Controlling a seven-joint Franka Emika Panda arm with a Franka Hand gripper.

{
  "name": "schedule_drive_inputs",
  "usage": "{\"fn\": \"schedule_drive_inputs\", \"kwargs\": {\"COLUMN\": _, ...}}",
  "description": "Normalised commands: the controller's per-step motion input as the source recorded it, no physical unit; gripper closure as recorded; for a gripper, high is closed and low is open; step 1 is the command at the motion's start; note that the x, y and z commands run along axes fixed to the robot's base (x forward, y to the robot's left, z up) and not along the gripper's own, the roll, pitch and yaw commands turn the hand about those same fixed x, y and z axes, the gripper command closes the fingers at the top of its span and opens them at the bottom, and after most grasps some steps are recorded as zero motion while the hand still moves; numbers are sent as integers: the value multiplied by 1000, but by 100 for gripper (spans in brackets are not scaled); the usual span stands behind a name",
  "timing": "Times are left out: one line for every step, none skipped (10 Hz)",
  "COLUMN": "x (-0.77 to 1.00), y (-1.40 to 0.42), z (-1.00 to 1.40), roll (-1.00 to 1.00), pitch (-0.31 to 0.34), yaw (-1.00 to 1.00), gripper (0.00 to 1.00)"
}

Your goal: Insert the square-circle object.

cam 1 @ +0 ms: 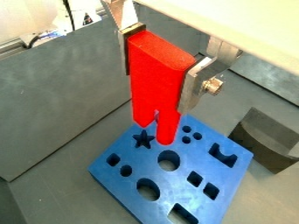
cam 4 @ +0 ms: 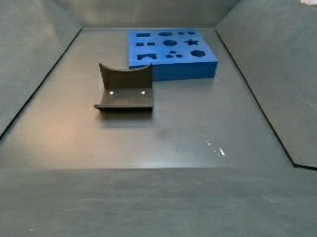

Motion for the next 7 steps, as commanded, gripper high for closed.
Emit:
{"fn": "schedule_drive_inputs", "kwargs": {"x": -566, "y": 0, "z": -1000, "roll": 6, "pitch": -79, "yaw": 617, "gripper": 100}}
{"fn": "schedule_drive_inputs", "kwargs": {"x": -509, "y": -23, "z": -974, "roll": 0, "pitch": 0, "yaw": 657, "gripper": 100}}
{"fn": "schedule_drive_inputs", "kwargs": {"x": -363, "y": -149, "z": -783, "roll": 0, "pitch": 21, "yaw": 649, "gripper": 100}}
{"fn": "schedule_drive_inputs", "kwargs": {"x": -486, "y": -229, "z": -817, "roll": 0, "pitch": 50, "yaw": 483, "gripper": 100}}
{"fn": "schedule_drive_inputs", "kwargs": {"x": -354, "y": -126, "z": -900, "roll": -86, "pitch": -23, "yaw": 46, "gripper": 100}}
{"fn": "schedule_drive_inputs", "kwargs": {"x": -117, "y": -203, "z": -951, "roll": -30, "pitch": -74, "yaw": -60, "gripper": 100}}
{"fn": "schedule_drive_inputs", "kwargs": {"x": -51, "y": -194, "z": -894, "roll": -29, "pitch": -119, "yaw": -14, "gripper": 100}}
